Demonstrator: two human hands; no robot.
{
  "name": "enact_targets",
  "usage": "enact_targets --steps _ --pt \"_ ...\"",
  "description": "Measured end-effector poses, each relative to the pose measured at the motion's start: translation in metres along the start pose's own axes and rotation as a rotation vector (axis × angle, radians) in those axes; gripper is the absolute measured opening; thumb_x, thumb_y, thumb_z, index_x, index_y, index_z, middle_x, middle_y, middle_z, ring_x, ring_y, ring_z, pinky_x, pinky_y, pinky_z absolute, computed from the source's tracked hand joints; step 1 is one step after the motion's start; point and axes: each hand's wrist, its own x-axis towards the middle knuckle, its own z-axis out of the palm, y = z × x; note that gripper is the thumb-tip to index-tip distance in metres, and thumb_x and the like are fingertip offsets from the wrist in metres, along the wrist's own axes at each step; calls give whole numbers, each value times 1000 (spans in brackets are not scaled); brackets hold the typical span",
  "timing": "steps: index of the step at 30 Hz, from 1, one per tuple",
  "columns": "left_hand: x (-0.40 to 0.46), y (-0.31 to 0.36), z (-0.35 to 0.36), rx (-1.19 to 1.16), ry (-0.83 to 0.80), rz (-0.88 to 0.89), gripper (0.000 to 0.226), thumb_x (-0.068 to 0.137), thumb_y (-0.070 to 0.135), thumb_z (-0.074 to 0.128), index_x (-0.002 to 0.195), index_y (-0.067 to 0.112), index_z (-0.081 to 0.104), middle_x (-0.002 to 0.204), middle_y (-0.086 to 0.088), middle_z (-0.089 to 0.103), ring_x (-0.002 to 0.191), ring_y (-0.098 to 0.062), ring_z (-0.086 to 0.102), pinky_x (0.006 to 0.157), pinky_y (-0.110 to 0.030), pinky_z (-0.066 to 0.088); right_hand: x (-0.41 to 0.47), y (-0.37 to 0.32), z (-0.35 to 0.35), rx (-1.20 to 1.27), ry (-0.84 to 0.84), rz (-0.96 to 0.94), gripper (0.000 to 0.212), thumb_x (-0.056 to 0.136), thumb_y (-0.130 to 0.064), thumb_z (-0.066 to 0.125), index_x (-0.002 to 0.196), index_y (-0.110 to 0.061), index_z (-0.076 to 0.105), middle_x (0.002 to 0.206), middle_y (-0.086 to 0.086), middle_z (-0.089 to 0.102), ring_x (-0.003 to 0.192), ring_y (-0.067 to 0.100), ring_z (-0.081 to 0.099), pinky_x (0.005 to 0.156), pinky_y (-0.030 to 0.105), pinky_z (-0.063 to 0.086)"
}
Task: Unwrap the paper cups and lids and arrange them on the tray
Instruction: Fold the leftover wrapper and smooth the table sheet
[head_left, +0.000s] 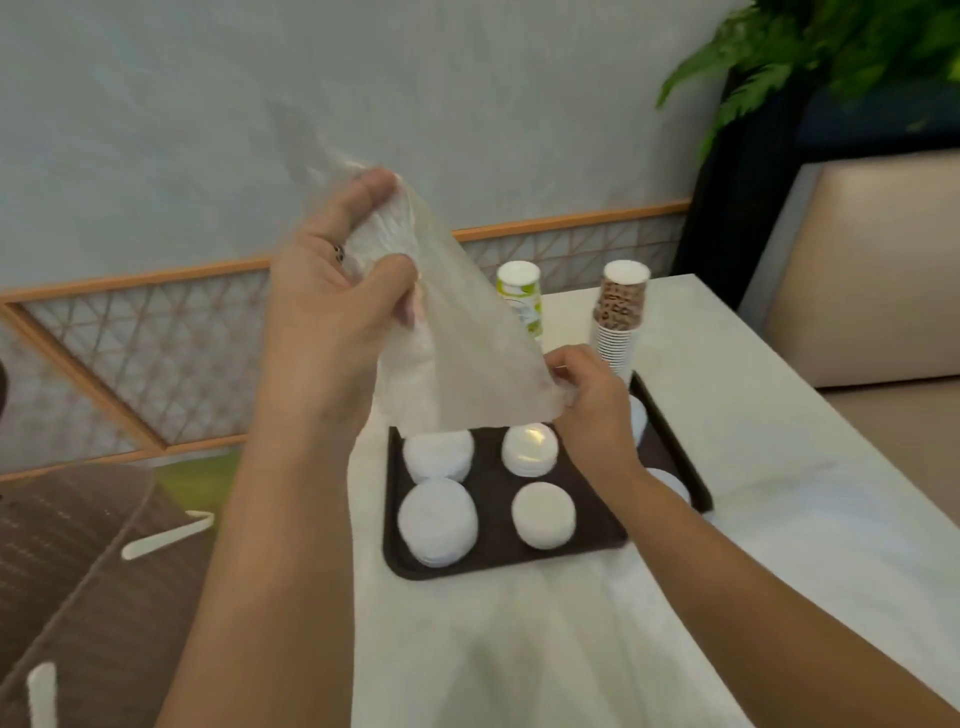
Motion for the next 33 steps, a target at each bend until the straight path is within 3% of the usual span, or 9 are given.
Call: enact_targets --steps 3,6,12,15,16,18,21,26,33 --pt "-14 -5 40 -48 -55 -61 59 72 -4 52 128 14 55 72 14 65 68 -17 49 61 -18 47 -8 26 -75 -97 88 8 26 65 15 64 79 -7 62 81 -1 53 73 3 44 68 5 35" --pt "-37 -15 76 -44 -114 -73 63 67 1 50 128 17 54 78 19 67 64 -7 53 59 -17 48 -21 49 -142 -146 150 35 29 65 15 57 77 -11 60 82 -1 53 70 5 44 66 8 36" --pt "-108 -75 126 99 -229 -153 64 70 7 53 130 29 52 77 -4 65 55 -20 48 54 -24 45 -66 106 -236 -345 130 28 37 60 22 49 74 -11 58 81 -6 50 75 18 47 64 9 34" --pt "-150 -109 147 183 -277 -238 64 77 -6 53 134 24 48 76 -11 59 50 -12 43 48 -18 40 -92 139 -261 -461 126 32 40 59 25 53 72 -11 59 78 -6 51 74 19 45 66 27 40" --pt "-163 -118 154 195 -300 -256 66 78 -14 51 134 22 47 87 -11 60 49 -8 43 48 -15 39 -101 149 -268 -499 125 42 41 57 26 52 72 -11 60 77 -6 51 74 16 42 67 30 40" --pt "-189 -135 166 256 -359 -240 69 79 -19 51 133 24 45 113 -7 56 50 -4 45 50 -11 40 -119 169 -281 -550 115 51 40 53 22 45 70 -11 59 73 -4 54 70 11 37 75 21 33" --pt "-215 -159 179 455 -458 -179 68 82 -10 55 136 29 41 123 -11 52 50 -6 44 54 -7 37 -143 193 -296 -582 67 65 35 49 12 38 66 -13 56 68 -2 55 64 9 39 84 14 27" --pt "-246 -188 192 566 -620 -236 67 84 -6 54 139 27 36 138 6 38 60 -3 49 65 -5 37 -181 227 -309 -671 -69 197 44 51 24 48 65 -16 55 68 -4 53 58 19 51 87 35 29" --pt "-254 -208 190 782 -769 -357 62 88 3 52 145 15 30 138 2 31 65 -8 49 70 -9 38 -211 241 -314 -734 -186 270 48 53 30 60 64 -17 61 72 -3 59 60 19 52 99 36 23"
